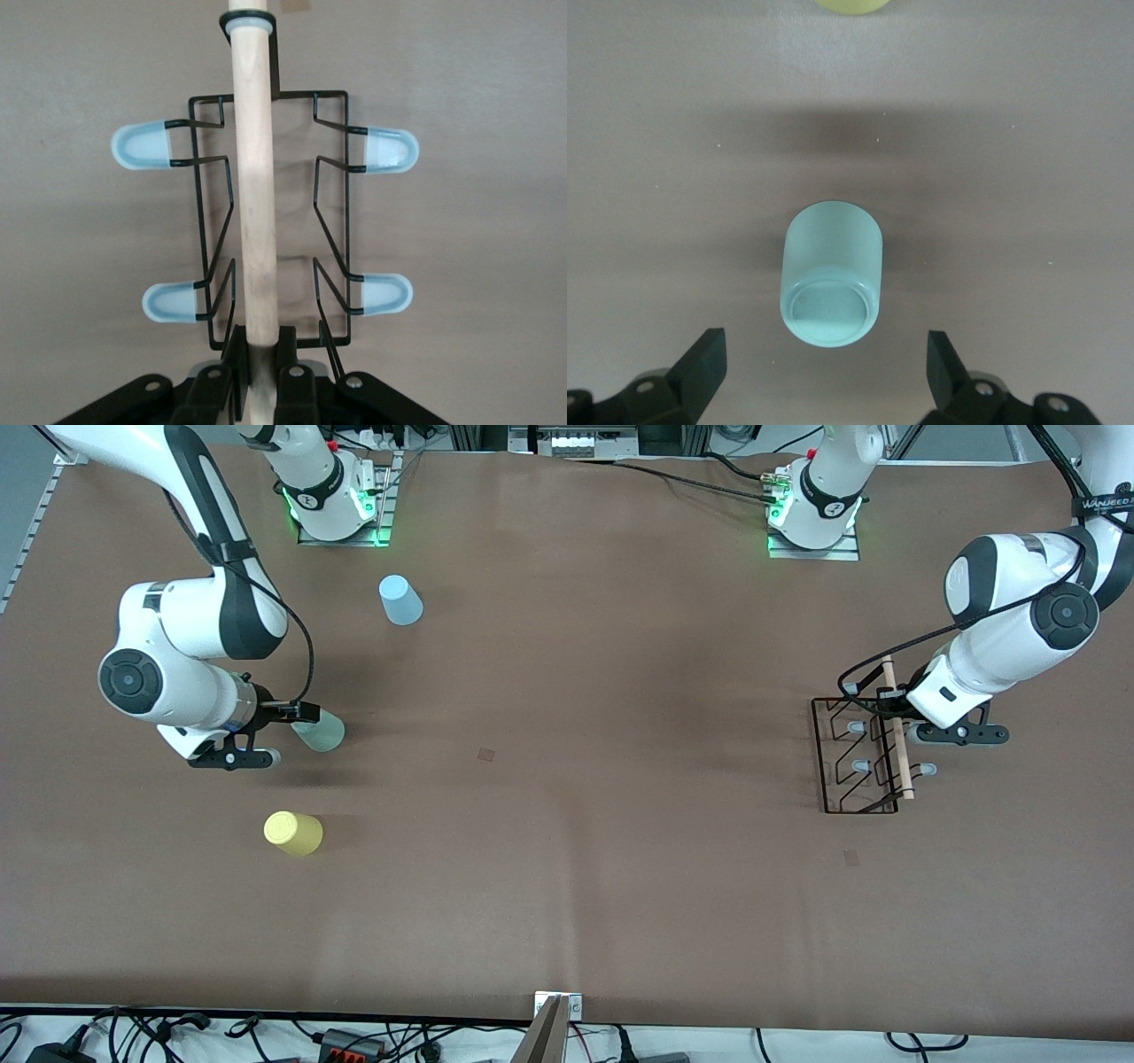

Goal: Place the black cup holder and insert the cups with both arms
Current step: 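Carry the rack with the left gripper while the right gripper descends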

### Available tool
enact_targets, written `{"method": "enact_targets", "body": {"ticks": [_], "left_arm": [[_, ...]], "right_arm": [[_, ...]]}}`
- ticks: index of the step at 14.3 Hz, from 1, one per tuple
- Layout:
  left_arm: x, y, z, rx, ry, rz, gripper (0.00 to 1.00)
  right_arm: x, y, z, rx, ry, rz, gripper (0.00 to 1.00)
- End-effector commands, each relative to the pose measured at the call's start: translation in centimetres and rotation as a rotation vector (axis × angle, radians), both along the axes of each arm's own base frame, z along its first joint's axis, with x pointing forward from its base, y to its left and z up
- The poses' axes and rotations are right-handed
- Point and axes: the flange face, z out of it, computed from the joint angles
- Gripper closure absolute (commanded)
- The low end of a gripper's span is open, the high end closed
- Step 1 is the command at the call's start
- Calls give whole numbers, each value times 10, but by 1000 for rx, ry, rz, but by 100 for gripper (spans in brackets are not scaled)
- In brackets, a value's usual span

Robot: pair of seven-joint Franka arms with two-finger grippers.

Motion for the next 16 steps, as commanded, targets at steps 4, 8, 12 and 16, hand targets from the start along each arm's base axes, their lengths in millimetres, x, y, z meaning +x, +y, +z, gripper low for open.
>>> {"method": "enact_targets", "body": {"ticks": [4,8,12,16], "left_arm": [[28,-106,68,-54,77,-30,99],[36,-228,85,-138,68,-9,99],[15,-356,76,-180,117,14,100],[-8,-447,57,-196,153,63,100]], "right_arm": [[-8,2,-36,-3,31,-31,0],[-9,0,-47,-2,46,-40,0],[-7,3,-57,53,52,-80,0],[-4,-3,-62,44,38,-63,0]]}}
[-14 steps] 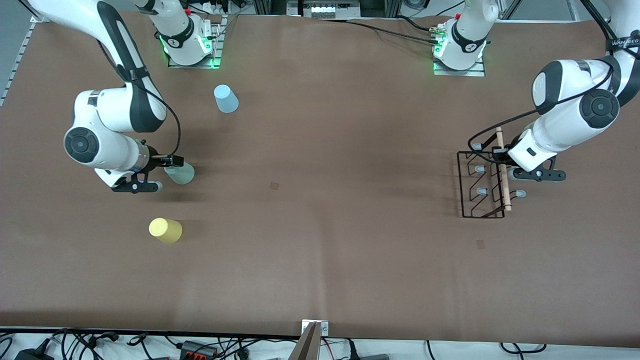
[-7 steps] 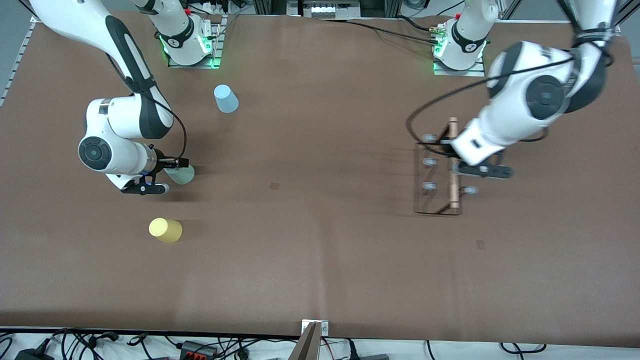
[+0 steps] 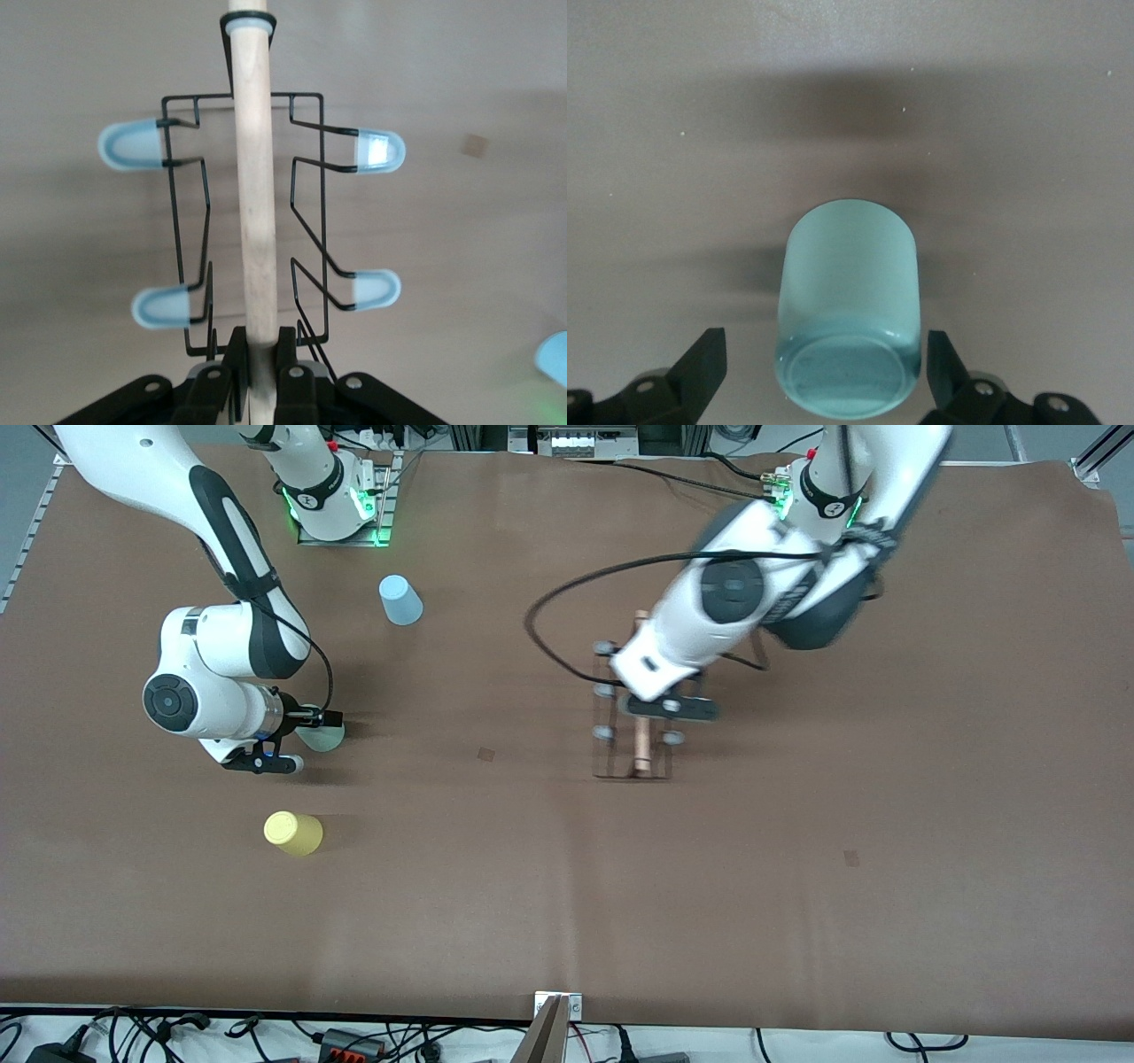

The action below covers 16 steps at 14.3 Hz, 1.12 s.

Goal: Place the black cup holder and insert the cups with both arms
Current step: 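Carry the rack with the left gripper while the right gripper descends, then place the rack with the left gripper while the right gripper grasps the cup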

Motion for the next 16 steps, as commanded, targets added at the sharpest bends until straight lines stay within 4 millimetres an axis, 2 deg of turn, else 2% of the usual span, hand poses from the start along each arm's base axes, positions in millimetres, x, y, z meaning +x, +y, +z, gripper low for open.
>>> {"method": "enact_targets", "body": {"ticks": [1,6,9,11,13,14,15,16], "left_arm": [[5,-43,-4,-28,30,21,100],[-23,-100,-13,-57,-25,60,100],[-31,-116,-32,-50,-56,29,100],[-31,-120,-37,-48,-85,14,99],[-35,-124,-39,-40,-95,-2,93],[-36,-124,-40,-38,-91,1,80],[-35,-124,-41,-38,-92,-5,69],[-32,-121,-41,-37,-85,8,52]], "right_arm": [[3,-5,-1,8,-12,14,0],[1,-4,-2,8,0,18,0],[0,-4,-3,7,3,18,1],[0,-4,-2,7,3,16,26],[1,-5,-1,8,3,16,59],[2,-5,0,8,1,21,68],[3,-5,2,9,-3,19,74],[4,-4,6,10,-11,21,77]]}}
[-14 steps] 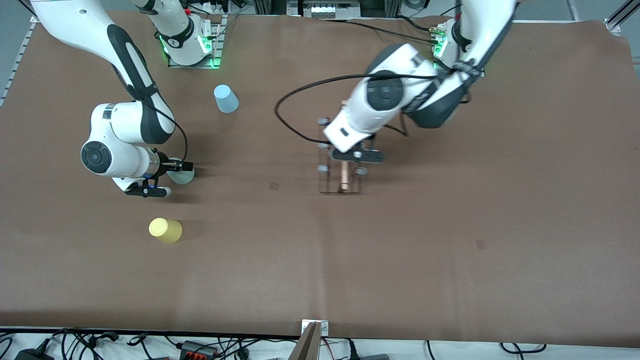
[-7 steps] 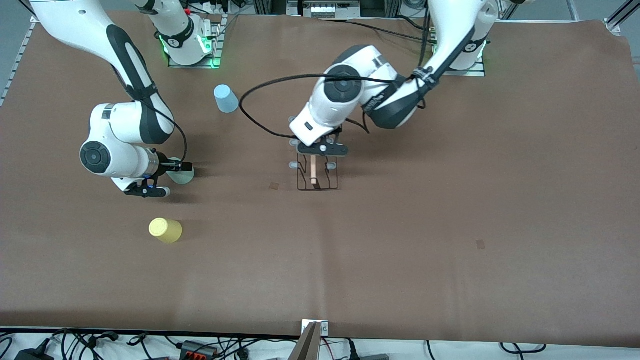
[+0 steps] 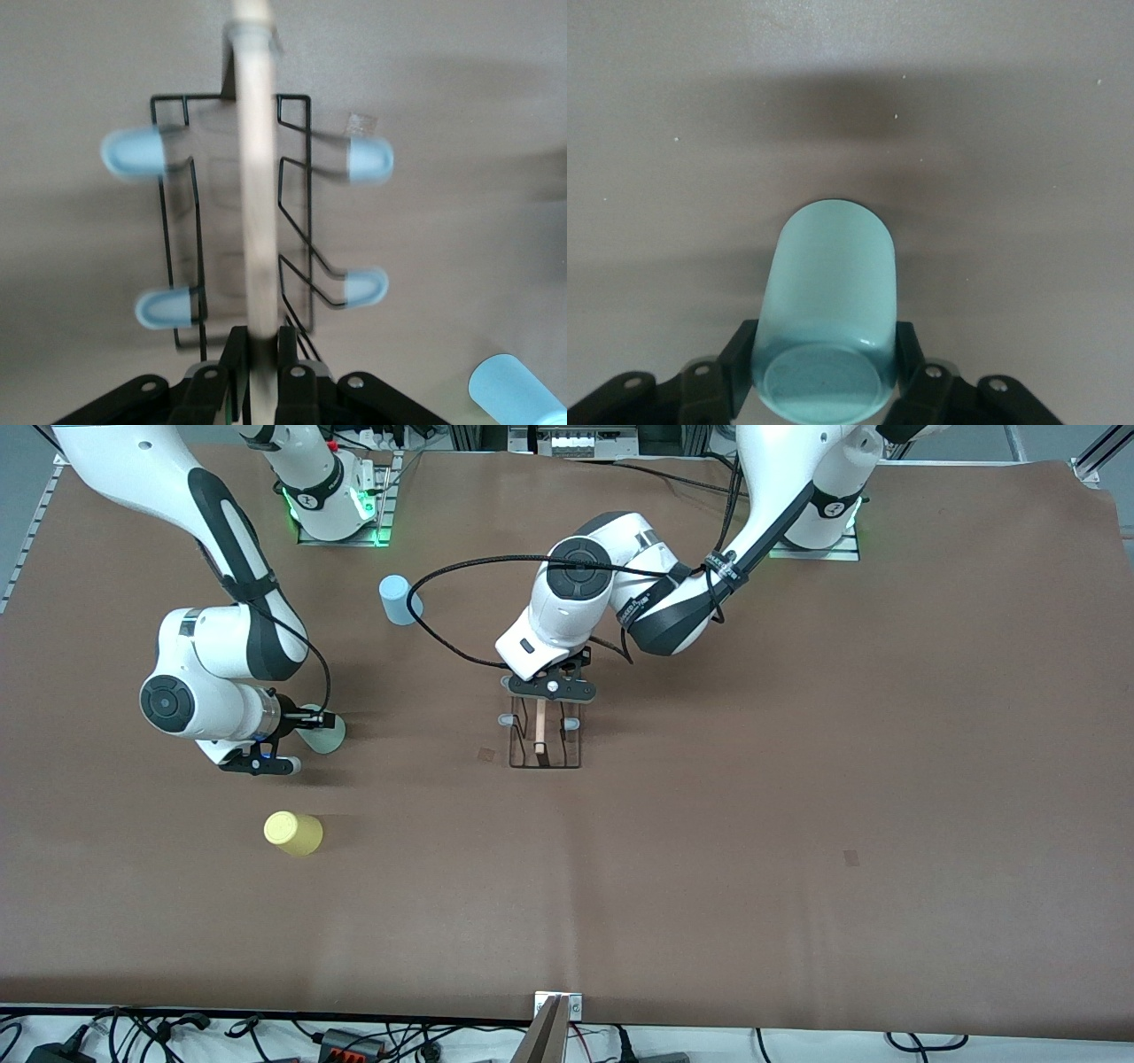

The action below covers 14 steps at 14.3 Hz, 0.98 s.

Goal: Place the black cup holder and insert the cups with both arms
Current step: 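Place the rack with the left gripper while the right gripper grasps the cup, then open the left gripper and withdraw while the right gripper lifts the cup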

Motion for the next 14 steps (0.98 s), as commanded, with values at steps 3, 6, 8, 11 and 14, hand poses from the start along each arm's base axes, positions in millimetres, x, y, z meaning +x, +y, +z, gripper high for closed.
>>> {"method": "enact_targets", "body": {"ticks": [3,6,8,11,14], "left_arm": [[23,25,31,30,-12,34,36],[54,83,77,74,-22,77,25],[64,119,108,105,-40,34,0],[75,190,171,163,-58,117,0],[86,267,220,207,-60,235,0]], "right_arm": [[21,6,39,15,16,22,78],[41,21,87,28,60,45,77],[48,55,114,40,51,79,77],[44,113,138,22,37,104,77],[20,180,159,-8,62,112,77]]}}
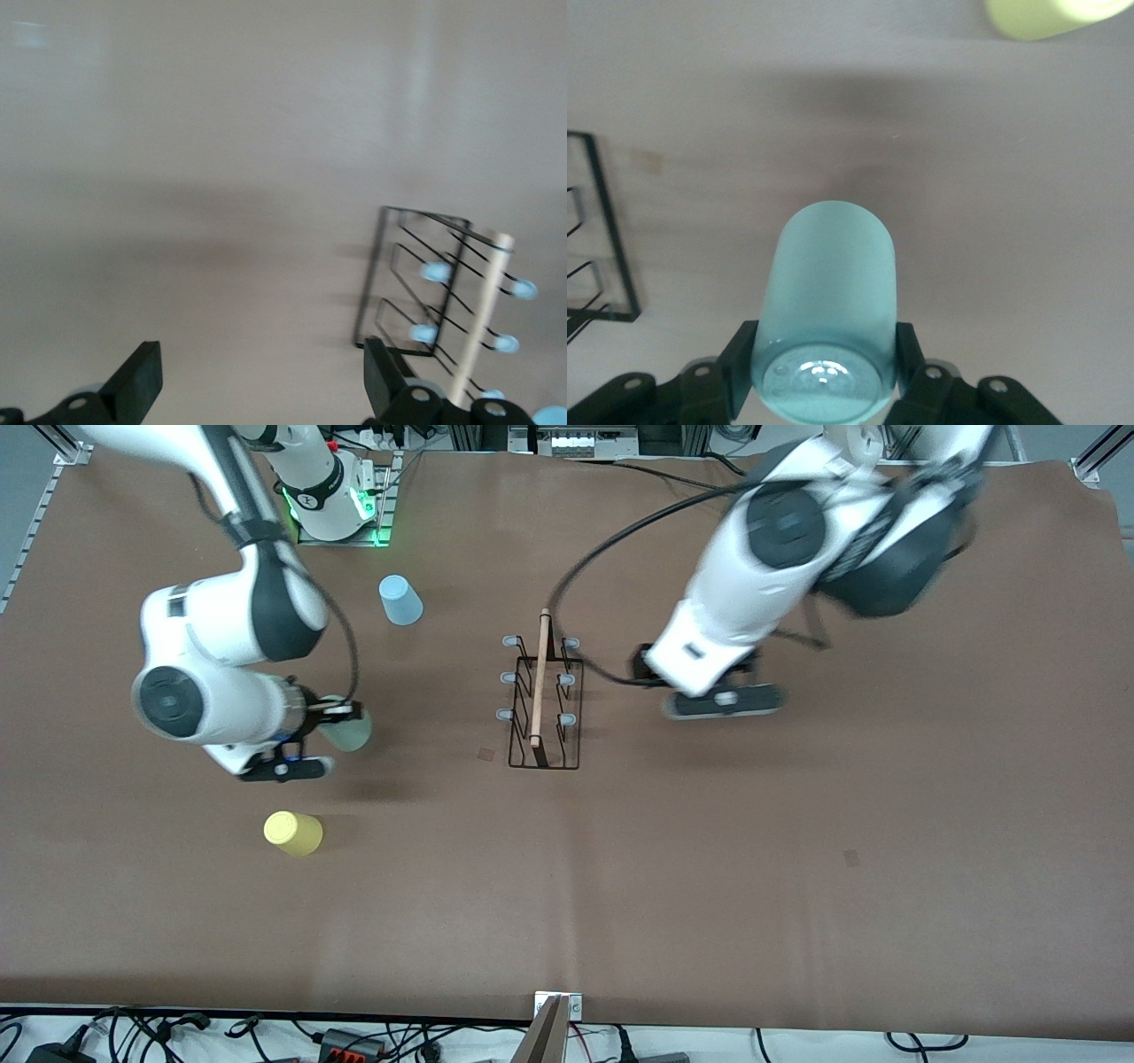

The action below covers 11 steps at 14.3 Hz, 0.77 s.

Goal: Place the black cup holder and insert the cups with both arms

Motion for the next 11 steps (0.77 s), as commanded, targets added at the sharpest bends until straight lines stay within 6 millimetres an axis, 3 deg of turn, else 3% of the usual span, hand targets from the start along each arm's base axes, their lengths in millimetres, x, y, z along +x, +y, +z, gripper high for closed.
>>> {"method": "enact_targets", "body": {"ticks": [1,3,6,8,11], "left_arm": [[7,73,57,29,-39,86,0],[10,115,88,44,-5,85,0],[25,175,86,36,14,-27,0],[29,189,82,30,17,-69,0],[28,181,80,62,13,-87,0]], "right_arm": [[-24,60,23,-19,38,-15,77],[-47,100,38,0,63,-28,77],[-71,137,50,52,103,-38,77],[-85,159,49,76,123,-13,77],[-109,193,41,79,146,41,77]]}}
